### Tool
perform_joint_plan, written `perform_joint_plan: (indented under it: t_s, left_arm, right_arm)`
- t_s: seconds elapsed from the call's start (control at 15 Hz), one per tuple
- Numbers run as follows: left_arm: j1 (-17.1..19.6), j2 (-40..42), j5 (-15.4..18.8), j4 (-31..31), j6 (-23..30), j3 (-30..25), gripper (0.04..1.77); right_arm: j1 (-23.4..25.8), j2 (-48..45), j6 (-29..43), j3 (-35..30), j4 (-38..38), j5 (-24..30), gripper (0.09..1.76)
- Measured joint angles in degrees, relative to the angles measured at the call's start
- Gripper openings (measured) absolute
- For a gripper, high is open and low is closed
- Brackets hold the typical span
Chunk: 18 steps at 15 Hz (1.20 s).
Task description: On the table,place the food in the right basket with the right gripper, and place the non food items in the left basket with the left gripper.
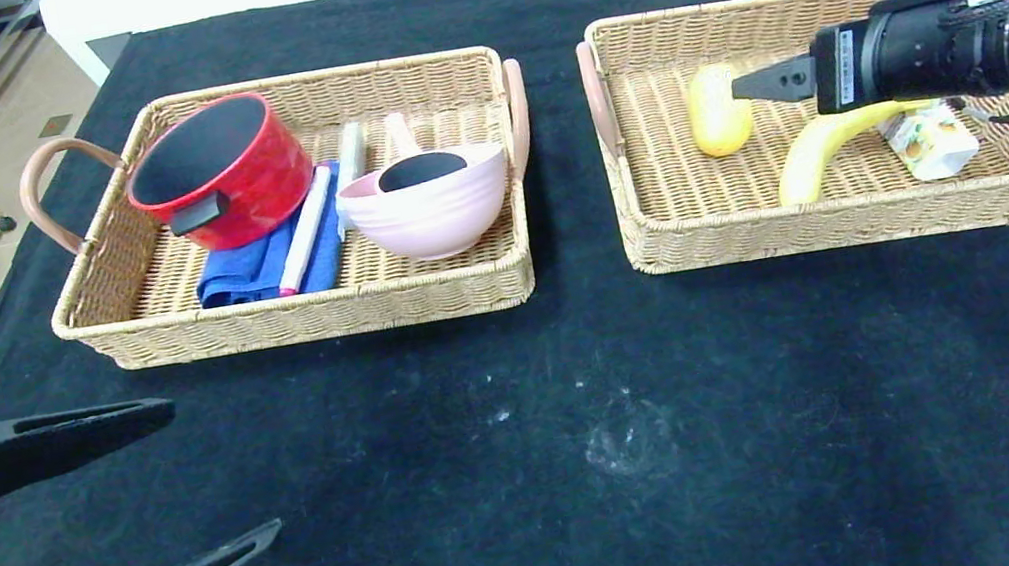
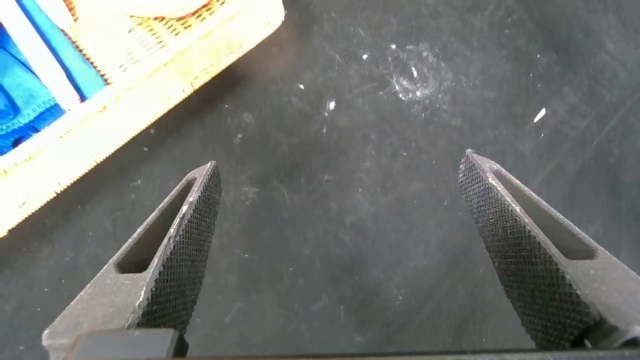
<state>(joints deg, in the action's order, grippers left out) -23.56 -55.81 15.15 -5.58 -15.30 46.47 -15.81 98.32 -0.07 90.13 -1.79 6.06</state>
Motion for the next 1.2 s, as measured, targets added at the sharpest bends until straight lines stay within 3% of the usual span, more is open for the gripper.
perform_joint_plan:
  t_s: [0.47,0.8,1.0,1.2]
  left_arm:
    - [0.3,4.2,-1.1,-0.9,0.6,0.0,1.72]
    - [2.3,8.9,-6.9,-6.1,0.9,-1.3,1.72]
    - [3.5,13.1,-8.5,-7.3,1.5,-2.0,1.72]
    - [8.2,17.2,-8.9,-7.4,1.6,-3.3,1.72]
  right_arm:
    - [-1.0,-17.3,-2.4,-18.5,-0.2,0.5,1.68]
    - [-1.0,-30.9,-2.5,-30.3,-0.2,0.3,1.69]
    - [0.5,-39.9,-2.5,-36.3,-1.2,0.3,1.7]
    - [3.7,-49.2,-2.6,-38.9,-7.9,0.4,1.7]
